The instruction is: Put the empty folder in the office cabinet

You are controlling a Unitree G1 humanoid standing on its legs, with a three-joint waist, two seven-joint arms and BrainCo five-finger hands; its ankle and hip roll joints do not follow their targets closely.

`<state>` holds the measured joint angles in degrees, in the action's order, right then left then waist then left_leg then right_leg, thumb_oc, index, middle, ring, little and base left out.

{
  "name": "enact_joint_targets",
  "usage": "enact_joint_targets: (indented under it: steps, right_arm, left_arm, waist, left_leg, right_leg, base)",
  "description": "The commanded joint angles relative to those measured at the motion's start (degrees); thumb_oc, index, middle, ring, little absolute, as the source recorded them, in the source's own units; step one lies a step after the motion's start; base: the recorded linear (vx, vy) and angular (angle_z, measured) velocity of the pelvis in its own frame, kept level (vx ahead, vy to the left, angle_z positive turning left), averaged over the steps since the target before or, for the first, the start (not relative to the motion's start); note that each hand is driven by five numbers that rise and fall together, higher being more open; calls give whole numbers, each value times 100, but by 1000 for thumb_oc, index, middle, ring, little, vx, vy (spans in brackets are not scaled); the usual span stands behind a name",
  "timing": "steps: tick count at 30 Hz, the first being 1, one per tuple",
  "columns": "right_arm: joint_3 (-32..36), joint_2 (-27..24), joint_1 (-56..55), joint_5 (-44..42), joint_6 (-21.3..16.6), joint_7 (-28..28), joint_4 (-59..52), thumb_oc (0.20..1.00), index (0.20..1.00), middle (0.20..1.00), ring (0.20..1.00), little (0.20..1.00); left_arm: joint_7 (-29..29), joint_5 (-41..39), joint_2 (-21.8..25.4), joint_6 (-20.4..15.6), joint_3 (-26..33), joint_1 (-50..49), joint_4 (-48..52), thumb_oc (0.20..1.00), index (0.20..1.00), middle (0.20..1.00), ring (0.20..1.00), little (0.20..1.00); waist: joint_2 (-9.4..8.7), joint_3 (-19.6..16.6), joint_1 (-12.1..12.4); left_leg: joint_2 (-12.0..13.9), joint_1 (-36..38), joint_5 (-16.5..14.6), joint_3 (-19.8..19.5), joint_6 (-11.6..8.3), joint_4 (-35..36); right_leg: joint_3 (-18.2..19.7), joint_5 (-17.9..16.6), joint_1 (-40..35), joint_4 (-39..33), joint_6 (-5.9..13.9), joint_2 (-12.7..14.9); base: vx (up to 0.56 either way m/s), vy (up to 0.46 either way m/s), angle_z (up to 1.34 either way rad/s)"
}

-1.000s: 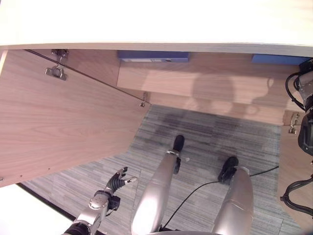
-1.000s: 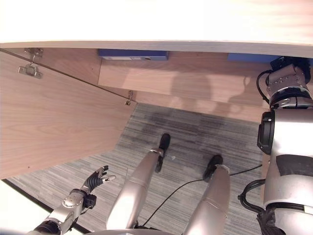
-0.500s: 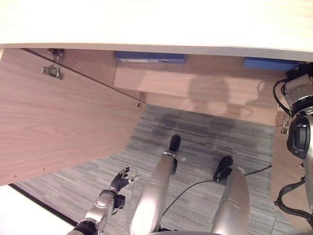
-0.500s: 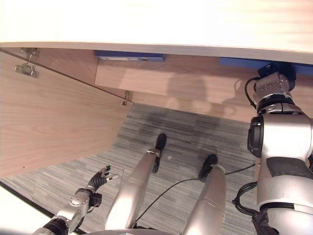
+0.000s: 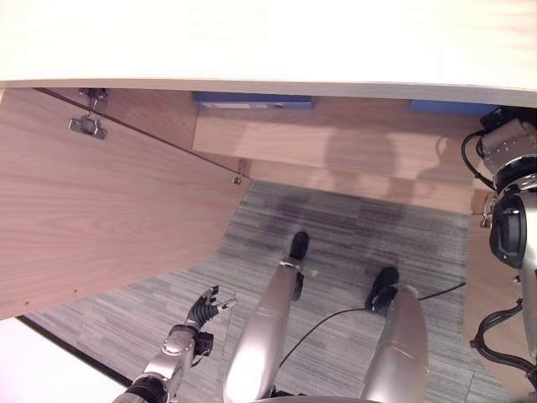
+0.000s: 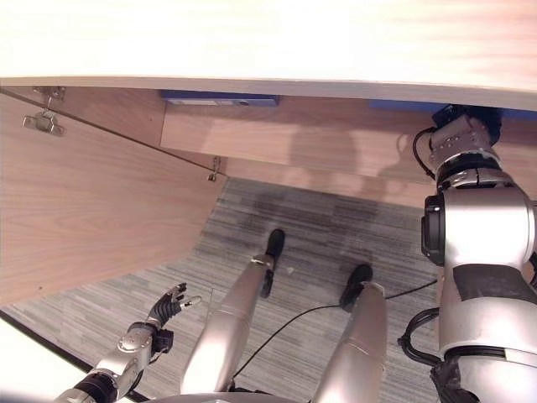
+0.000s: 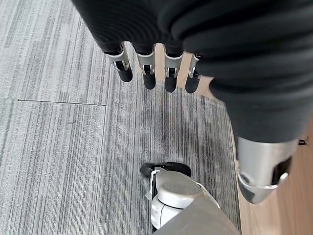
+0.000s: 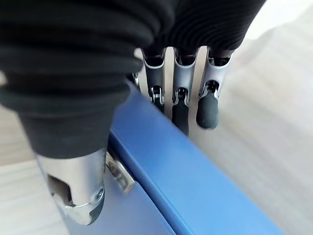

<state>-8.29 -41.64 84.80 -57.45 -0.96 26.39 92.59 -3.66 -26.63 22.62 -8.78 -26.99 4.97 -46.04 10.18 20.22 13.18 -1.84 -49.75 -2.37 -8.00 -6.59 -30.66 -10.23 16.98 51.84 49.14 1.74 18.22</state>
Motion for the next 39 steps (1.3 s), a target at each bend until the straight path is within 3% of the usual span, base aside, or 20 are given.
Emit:
enact_joint_targets:
  steps: [1,7,12,19,26,30,32,34,39]
  right_arm:
    - [-379,-504,446,477,-70,-294,-278,1000,1000,1000,1000,1000]
    - [-666,-851,717,603,-66,-467,-243,1000,1000,1000,1000,1000]
    - [-542,-790,594,586,-57,-469,-186,1000,1000,1000,1000,1000]
    - [265,-137,-315,266,-164,-383,-36,1000,1000,1000,1000,1000]
    - [1090,1011,-1627,-521,-750,-534,-531,1000,1000,1000,1000,1000]
    - [1364,1652,-2356,-1138,-1263,-984,-1325,1000,1000,1000,1000,1000]
    - [1549,2184,-3077,-1632,-1559,-1529,-1932,1000,1000,1000,1000,1000]
    - [1447,2776,-3795,-1944,-1635,-2125,-2402,1000,1000,1000,1000,1000]
    - [1021,3232,-4592,-1967,-1673,-2616,-3090,1000,1000,1000,1000,1000]
  left_arm:
    - [90,-98,223,-47,115,225,-238,1000,1000,1000,1000,1000]
    - [297,-58,365,-18,51,-106,102,1000,1000,1000,1000,1000]
    - [308,-86,395,1,47,-93,173,1000,1000,1000,1000,1000]
    - [197,-84,264,6,61,78,28,1000,1000,1000,1000,1000]
    - [67,-213,-120,-64,238,429,-438,1000,1000,1000,1000,1000]
    - [80,-220,-288,-79,336,599,-624,1000,1000,1000,1000,1000]
    - [186,-232,-366,-96,460,613,-695,1000,1000,1000,1000,1000]
    - [309,-129,-458,-86,616,557,-879,1000,1000,1000,1000,1000]
    - [440,-196,-568,-90,736,387,-966,1000,1000,1000,1000,1000]
  waist:
    - [144,349,192]
    - [195,317,294]
    - [199,336,290]
    - [220,429,190]
    - [156,516,5]
    - [99,572,-103]
    - [46,635,-201]
    - [-27,698,-283]
    - [-140,740,-423]
  left_leg:
    - [145,130,-873,-26,78,-198]
    - [152,185,-801,-56,65,-65]
    - [166,219,-790,-65,66,-26]
    - [191,350,-748,-40,74,135]
    - [204,509,-727,0,103,286]
    - [220,567,-703,35,98,364]
    - [233,616,-692,42,87,402]
    - [247,637,-690,49,71,403]
    - [259,621,-665,79,54,399]
  right_leg:
    - [-111,404,-546,-313,266,-89]
    - [-145,360,-612,-411,291,-70]
    - [-157,339,-657,-455,295,-91]
    - [-189,279,-815,-624,318,-155]
    - [-164,218,-933,-805,325,-224]
    - [-144,187,-966,-892,342,-263]
    - [-132,179,-1014,-947,356,-279]
    - [-132,162,-1050,-982,366,-292]
    - [-124,107,-1040,-1002,376,-304]
  base:
    - [0,0,0]
    - [0,0,0]
    - [0,0,0]
    - [1,1,-2]
    - [3,2,-2]
    - [1,4,-1]
    - [3,15,-9]
    - [-5,4,-12]
    - [-6,4,-3]
